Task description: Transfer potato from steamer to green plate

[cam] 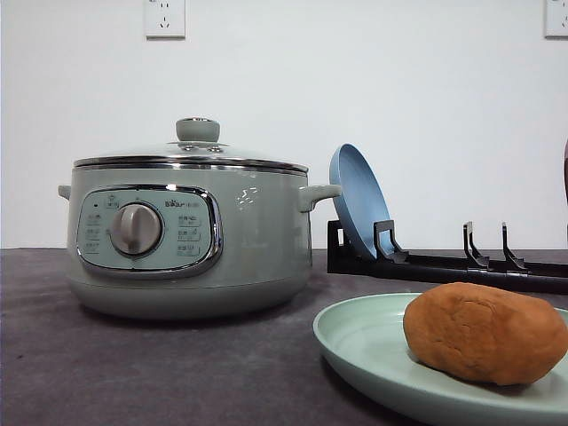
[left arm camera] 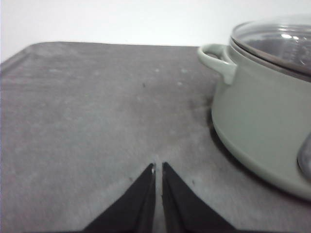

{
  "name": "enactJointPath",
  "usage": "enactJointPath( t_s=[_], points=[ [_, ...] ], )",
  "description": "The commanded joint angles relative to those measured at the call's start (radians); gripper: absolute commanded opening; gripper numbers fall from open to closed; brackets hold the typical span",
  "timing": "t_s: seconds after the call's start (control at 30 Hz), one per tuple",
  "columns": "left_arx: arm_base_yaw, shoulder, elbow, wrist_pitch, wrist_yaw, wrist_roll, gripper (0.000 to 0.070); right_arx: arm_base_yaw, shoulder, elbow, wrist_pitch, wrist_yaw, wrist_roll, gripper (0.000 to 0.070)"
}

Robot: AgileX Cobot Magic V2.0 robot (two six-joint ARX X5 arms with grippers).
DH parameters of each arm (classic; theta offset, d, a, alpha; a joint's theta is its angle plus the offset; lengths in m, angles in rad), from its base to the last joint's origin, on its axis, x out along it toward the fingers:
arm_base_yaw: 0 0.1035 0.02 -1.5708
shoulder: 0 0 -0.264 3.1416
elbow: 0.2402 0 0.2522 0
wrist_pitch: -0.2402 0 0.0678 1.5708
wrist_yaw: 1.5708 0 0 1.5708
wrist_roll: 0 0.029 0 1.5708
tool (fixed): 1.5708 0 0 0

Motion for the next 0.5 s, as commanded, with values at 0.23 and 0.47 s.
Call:
enactJointPath(
  t_s=[0.23,0.47],
  points=[
    [0.004,-0.003,-0.021,-0.008,-0.003,0.037,0.0017,0.007,0.002,0.009,0.011,0.003,0.01,0.0008],
    [0.004,-0.003,-0.021,-0.005,-0.003,0.028,0.0017,0.007,0.002,0.009,0.011,0.003,0.01,0.0008]
  ],
)
